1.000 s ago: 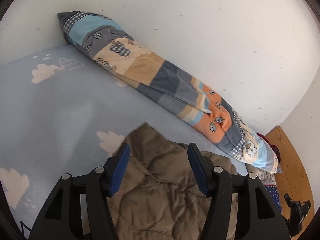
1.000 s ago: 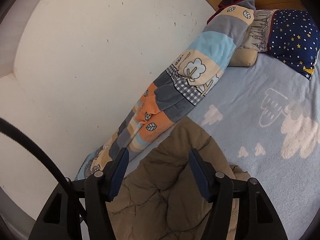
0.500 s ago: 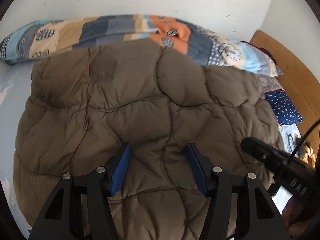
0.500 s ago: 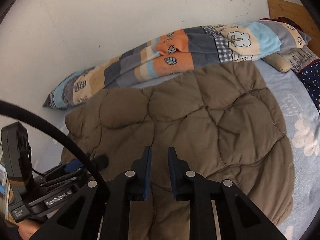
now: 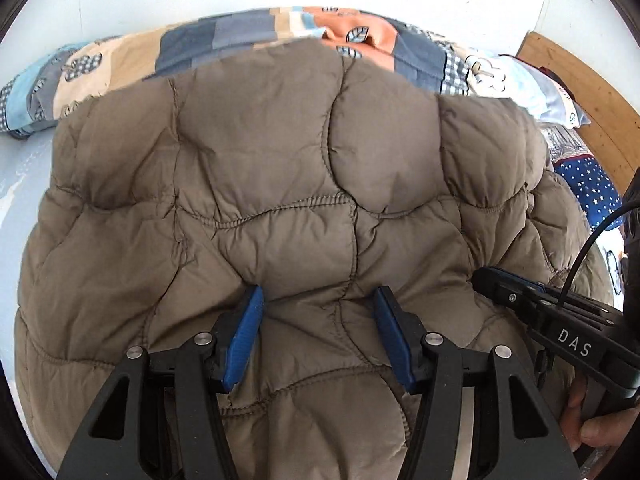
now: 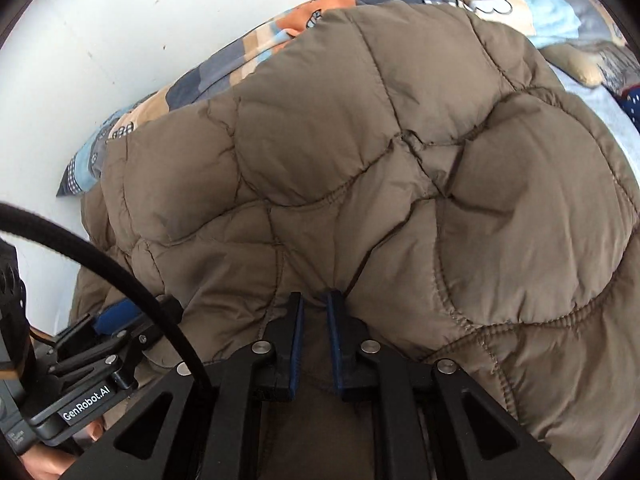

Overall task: Fold large clothes
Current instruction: 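Press and smooth the quilted jacket back with both open tools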

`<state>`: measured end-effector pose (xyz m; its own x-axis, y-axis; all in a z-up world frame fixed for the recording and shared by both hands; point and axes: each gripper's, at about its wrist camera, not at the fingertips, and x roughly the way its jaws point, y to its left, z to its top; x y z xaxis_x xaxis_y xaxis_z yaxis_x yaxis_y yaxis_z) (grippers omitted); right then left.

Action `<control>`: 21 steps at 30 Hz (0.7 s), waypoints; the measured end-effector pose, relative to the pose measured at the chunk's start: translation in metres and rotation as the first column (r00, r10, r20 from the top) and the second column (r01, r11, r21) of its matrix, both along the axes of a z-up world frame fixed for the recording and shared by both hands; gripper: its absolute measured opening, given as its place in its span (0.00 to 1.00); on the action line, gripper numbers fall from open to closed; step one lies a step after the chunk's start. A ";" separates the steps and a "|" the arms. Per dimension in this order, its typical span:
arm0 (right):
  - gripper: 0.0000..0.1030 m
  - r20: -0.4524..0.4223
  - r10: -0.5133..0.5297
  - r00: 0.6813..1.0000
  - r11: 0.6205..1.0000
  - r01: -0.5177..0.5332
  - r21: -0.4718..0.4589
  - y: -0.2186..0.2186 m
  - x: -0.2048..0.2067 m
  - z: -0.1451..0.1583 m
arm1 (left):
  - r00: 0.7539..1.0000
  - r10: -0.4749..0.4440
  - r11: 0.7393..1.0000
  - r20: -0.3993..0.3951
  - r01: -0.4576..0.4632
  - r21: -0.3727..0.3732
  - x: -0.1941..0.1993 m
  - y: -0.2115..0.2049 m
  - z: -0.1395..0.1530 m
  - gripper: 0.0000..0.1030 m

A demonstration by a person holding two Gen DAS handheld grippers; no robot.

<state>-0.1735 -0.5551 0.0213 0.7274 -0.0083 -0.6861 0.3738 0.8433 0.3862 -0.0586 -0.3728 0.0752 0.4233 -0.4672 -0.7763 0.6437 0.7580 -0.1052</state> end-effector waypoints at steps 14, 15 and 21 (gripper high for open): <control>0.18 0.127 -0.106 0.986 0.991 0.116 -0.068 -0.017 -0.064 0.059 | 0.982 -0.001 1.000 0.190 -0.003 0.018 -0.036 0.007 0.033 0.55; 0.18 0.128 -0.124 0.984 0.988 0.134 -0.078 -0.020 -0.062 0.062 | 0.979 0.000 1.000 0.202 -0.004 0.020 -0.038 0.008 0.035 0.56; 0.18 0.101 -0.209 0.973 0.977 0.213 -0.031 -0.043 -0.068 0.061 | 0.972 0.007 0.999 0.234 -0.014 0.030 -0.037 0.010 0.038 0.56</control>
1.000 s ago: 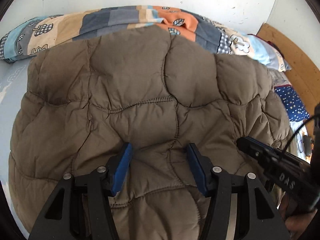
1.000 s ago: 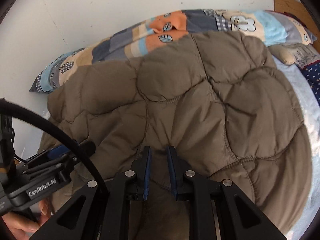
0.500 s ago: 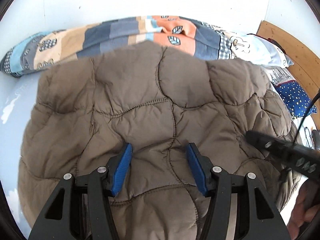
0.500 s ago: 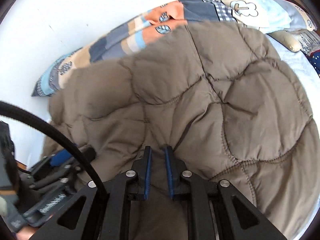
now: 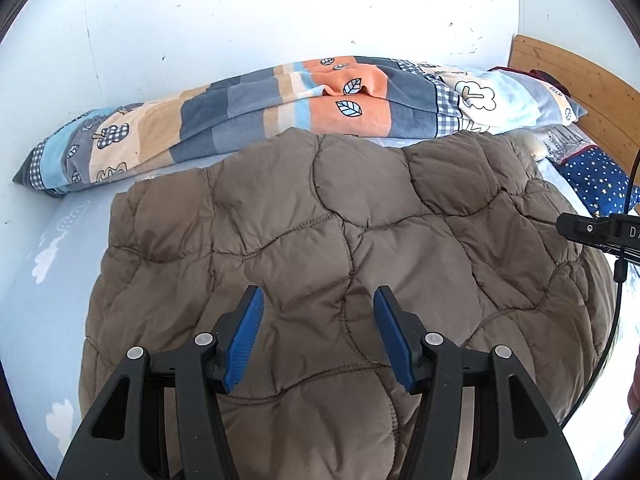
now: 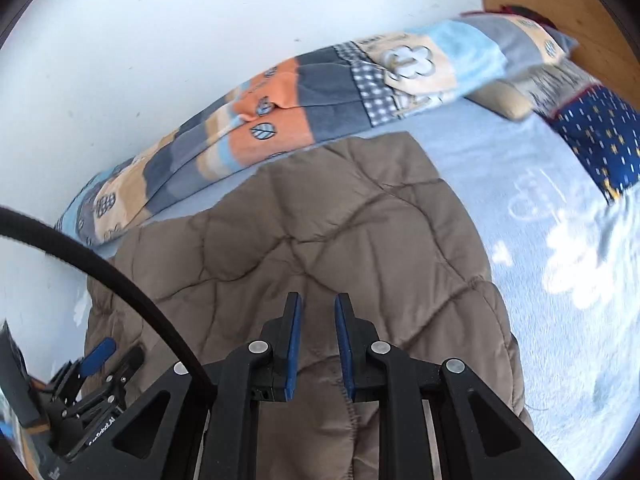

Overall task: Fold large clothes
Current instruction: 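Press and smooth the quilted jacket back with both open tools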

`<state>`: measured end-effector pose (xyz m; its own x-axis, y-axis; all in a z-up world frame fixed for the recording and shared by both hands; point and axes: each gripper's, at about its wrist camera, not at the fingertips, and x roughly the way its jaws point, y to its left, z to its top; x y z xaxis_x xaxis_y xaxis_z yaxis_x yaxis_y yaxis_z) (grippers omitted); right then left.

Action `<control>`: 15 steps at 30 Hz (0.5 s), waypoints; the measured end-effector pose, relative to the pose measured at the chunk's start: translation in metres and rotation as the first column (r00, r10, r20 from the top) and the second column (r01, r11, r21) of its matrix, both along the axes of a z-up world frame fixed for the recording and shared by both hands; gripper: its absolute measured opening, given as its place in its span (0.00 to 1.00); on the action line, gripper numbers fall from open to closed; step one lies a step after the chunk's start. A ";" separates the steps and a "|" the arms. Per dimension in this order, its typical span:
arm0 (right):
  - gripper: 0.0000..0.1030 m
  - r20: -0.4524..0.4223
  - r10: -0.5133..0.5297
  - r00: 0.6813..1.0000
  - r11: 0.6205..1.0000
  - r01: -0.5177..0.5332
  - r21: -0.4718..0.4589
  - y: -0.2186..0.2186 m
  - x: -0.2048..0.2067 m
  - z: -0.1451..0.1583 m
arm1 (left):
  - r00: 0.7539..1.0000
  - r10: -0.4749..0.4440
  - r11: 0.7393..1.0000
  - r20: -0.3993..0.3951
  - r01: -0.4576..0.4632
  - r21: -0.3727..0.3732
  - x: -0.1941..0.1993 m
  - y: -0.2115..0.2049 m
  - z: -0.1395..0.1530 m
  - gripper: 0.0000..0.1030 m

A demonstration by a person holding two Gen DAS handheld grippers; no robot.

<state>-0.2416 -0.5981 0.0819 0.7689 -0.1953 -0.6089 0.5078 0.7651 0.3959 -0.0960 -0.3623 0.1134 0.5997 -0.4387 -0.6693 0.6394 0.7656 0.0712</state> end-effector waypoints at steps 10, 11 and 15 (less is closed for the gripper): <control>0.18 -0.069 -0.042 0.997 0.999 0.042 0.000 -0.014 0.001 -0.013 | 1.000 0.007 1.000 0.025 -0.008 0.021 0.001 0.001 -0.001 0.55; 0.18 -0.078 -0.043 0.996 0.999 0.044 0.001 -0.015 0.002 -0.015 | 1.000 0.007 1.000 0.024 -0.008 0.022 0.001 0.001 -0.001 0.56; 0.18 -0.108 -0.040 0.993 0.999 0.042 0.011 -0.018 0.006 -0.023 | 1.000 0.008 1.000 0.023 -0.009 0.028 0.002 0.000 -0.004 0.56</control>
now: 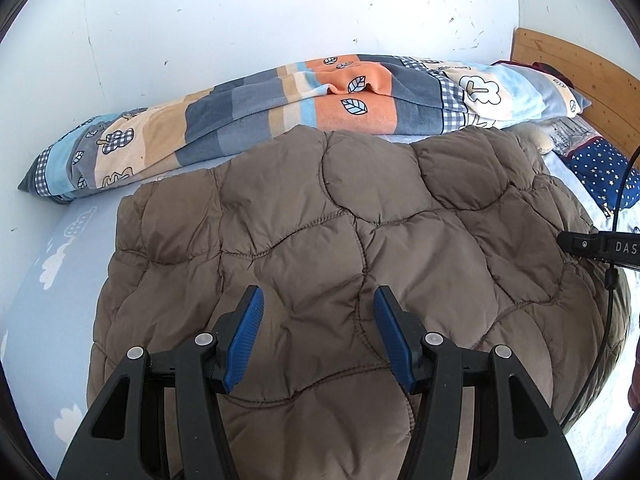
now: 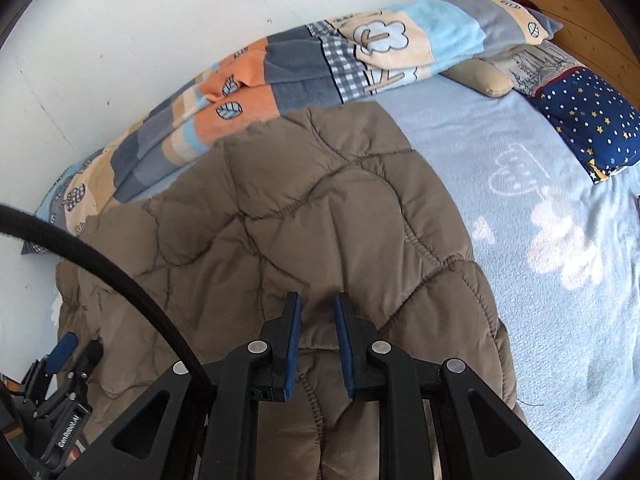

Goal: Fold large clothes

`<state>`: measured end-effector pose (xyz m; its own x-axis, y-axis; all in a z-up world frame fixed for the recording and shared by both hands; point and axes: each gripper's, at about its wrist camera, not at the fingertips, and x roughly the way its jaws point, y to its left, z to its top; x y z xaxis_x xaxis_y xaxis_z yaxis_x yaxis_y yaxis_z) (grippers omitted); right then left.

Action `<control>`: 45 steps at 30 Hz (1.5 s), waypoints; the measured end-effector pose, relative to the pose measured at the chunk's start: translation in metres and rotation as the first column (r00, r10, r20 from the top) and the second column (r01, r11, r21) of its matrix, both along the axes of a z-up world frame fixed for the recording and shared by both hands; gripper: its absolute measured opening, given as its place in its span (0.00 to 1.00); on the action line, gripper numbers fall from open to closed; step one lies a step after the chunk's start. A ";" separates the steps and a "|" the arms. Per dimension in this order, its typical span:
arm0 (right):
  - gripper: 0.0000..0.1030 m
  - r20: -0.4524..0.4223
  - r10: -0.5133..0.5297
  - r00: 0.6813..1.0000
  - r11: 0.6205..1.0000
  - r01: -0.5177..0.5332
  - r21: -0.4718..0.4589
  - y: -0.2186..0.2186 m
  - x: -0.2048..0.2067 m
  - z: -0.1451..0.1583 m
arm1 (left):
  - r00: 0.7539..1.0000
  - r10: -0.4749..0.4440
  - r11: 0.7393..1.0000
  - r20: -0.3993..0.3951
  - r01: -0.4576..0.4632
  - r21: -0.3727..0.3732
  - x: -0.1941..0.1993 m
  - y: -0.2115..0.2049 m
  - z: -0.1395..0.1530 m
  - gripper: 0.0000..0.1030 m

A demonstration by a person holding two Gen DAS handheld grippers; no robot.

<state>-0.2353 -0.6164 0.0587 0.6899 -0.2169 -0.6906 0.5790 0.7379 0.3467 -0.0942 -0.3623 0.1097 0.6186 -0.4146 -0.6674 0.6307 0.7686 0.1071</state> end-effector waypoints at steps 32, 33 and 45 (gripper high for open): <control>0.27 0.027 0.156 0.987 0.987 -0.155 -0.029 0.044 0.013 0.015 | 0.995 0.098 0.995 -0.014 -0.098 0.037 0.033 0.026 0.004 0.56; 0.28 0.009 0.166 0.986 0.986 -0.166 -0.036 0.047 0.015 0.013 | 0.991 0.128 0.991 -0.035 -0.126 0.047 0.041 0.032 0.002 0.56; 0.30 -0.078 0.211 0.974 0.977 -0.212 -0.005 0.050 0.032 -0.015 | 0.976 0.124 0.992 -0.179 -0.124 0.010 0.069 0.050 -0.011 0.58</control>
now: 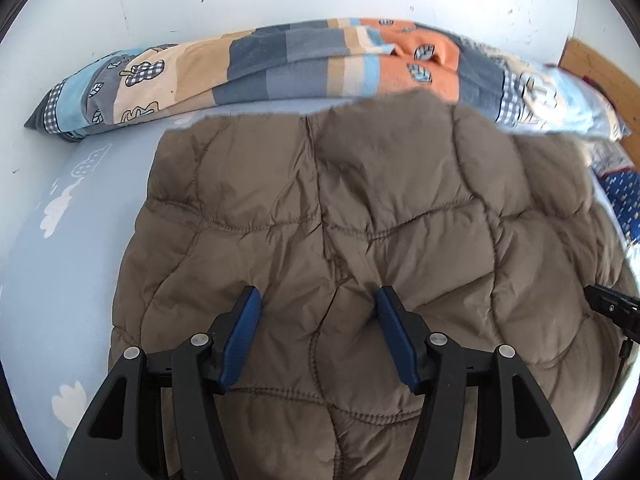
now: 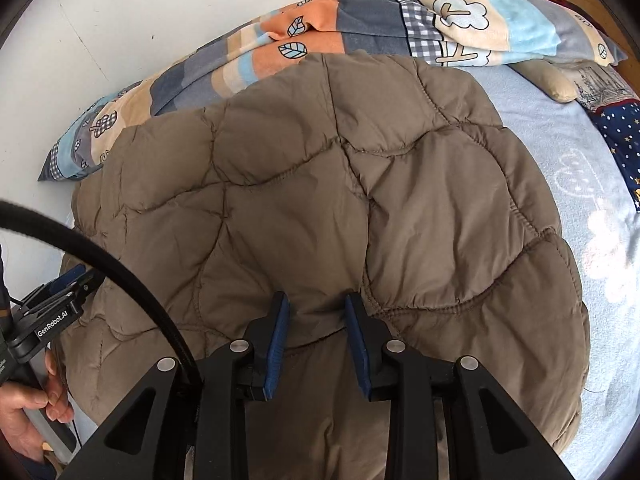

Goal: Fold large clothes

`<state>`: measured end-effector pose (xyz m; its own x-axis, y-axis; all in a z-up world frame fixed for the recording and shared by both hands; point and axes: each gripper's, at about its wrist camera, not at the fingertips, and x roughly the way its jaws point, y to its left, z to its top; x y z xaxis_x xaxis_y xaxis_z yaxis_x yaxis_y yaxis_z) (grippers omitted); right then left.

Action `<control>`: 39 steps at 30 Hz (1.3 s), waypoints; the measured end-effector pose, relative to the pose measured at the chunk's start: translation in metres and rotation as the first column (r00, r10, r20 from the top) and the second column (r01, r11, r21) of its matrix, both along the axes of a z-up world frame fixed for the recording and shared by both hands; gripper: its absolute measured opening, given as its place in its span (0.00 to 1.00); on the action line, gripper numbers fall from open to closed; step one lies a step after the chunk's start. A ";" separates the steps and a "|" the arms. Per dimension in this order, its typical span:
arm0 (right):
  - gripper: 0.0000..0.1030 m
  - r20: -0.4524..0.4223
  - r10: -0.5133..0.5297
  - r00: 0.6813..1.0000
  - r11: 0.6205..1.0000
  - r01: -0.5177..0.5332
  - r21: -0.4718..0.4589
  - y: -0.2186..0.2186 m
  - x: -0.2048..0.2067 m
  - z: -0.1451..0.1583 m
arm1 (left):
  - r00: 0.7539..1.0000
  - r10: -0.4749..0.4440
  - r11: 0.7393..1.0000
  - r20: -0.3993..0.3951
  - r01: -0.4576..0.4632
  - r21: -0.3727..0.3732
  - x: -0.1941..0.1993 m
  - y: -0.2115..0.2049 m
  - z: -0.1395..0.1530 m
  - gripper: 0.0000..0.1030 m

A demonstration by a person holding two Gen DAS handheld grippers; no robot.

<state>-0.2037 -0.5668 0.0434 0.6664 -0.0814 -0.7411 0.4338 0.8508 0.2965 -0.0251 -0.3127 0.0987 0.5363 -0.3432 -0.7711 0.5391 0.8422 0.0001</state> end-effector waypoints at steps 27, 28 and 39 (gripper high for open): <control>0.37 0.071 -0.227 0.971 0.967 0.216 0.138 -0.076 -0.050 0.006 | 0.990 0.110 0.990 -0.090 -0.118 -0.082 0.043 0.051 0.011 0.58; 0.37 0.086 -0.226 0.970 0.969 0.215 0.124 -0.073 -0.052 0.012 | 0.990 0.114 0.989 -0.081 -0.121 -0.086 0.043 0.053 0.015 0.58; 0.38 0.098 -0.202 0.974 0.978 0.196 0.070 -0.061 -0.058 0.031 | 0.991 0.095 0.995 -0.091 -0.099 -0.032 0.041 0.054 0.008 0.58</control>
